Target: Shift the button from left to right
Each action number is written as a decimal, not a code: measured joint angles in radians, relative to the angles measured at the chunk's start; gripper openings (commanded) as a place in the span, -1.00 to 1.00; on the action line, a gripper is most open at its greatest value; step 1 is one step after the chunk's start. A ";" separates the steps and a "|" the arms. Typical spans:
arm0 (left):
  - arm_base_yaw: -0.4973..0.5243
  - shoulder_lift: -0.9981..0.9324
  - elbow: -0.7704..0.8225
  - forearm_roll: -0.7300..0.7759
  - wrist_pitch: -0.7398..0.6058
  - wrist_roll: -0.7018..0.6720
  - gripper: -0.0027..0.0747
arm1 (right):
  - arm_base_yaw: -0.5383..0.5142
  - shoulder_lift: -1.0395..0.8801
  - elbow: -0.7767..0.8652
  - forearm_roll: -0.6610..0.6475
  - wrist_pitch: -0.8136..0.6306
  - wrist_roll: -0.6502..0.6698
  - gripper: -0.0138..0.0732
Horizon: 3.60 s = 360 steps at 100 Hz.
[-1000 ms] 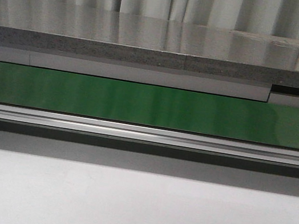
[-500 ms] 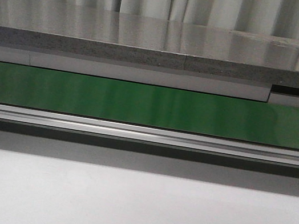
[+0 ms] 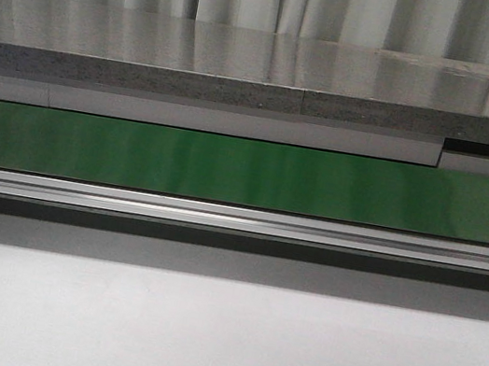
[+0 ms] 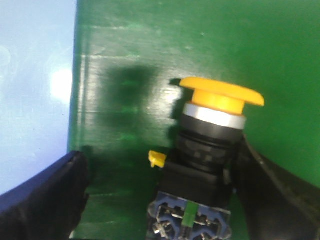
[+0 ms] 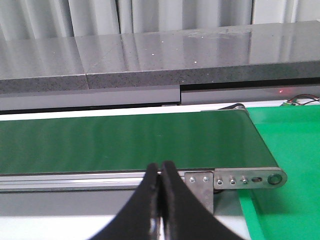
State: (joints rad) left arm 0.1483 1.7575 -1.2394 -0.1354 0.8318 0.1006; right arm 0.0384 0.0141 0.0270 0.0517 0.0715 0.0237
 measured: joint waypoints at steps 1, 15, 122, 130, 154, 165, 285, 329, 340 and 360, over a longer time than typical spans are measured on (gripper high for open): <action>0.000 -0.002 0.000 -0.002 0.000 0.000 0.58 | 0.000 0.000 0.000 0.000 0.000 0.000 -0.84; 0.000 -0.031 0.000 -0.004 0.000 0.000 0.58 | 0.000 0.000 0.000 0.000 0.000 0.000 -0.84; -0.140 -0.729 0.334 -0.014 -0.365 0.017 0.58 | 0.000 0.000 0.000 0.000 0.000 0.000 -0.84; -0.147 -0.832 0.422 -0.015 -0.443 0.020 0.58 | 0.000 0.000 0.000 0.000 0.000 0.000 -0.84; -0.148 -1.143 0.670 -0.012 -0.534 0.020 0.58 | 0.000 0.000 0.000 0.000 0.000 0.000 -0.84; -0.148 -1.276 0.770 -0.010 -0.561 0.020 0.58 | 0.000 0.000 0.000 0.000 0.000 0.000 -0.84; -0.148 -1.463 0.941 -0.010 -0.575 0.020 -0.98 | 0.000 0.000 0.000 0.000 -0.046 0.000 -0.84; -0.148 -1.463 0.941 -0.010 -0.576 0.020 -0.98 | 0.000 0.083 -0.184 0.000 0.093 0.000 -0.84; -0.148 -1.463 0.941 -0.010 -0.576 0.020 -0.98 | 0.000 0.184 -0.283 0.000 0.175 0.000 -0.84; -0.148 -1.463 0.941 -0.010 -0.576 0.020 -0.98 | 0.000 0.435 -0.458 0.000 0.310 0.000 -0.84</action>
State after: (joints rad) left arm 0.0000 0.2941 -0.2980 -0.1451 0.2561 0.1202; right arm 0.0384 0.4492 -0.4313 0.0517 0.3813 0.0241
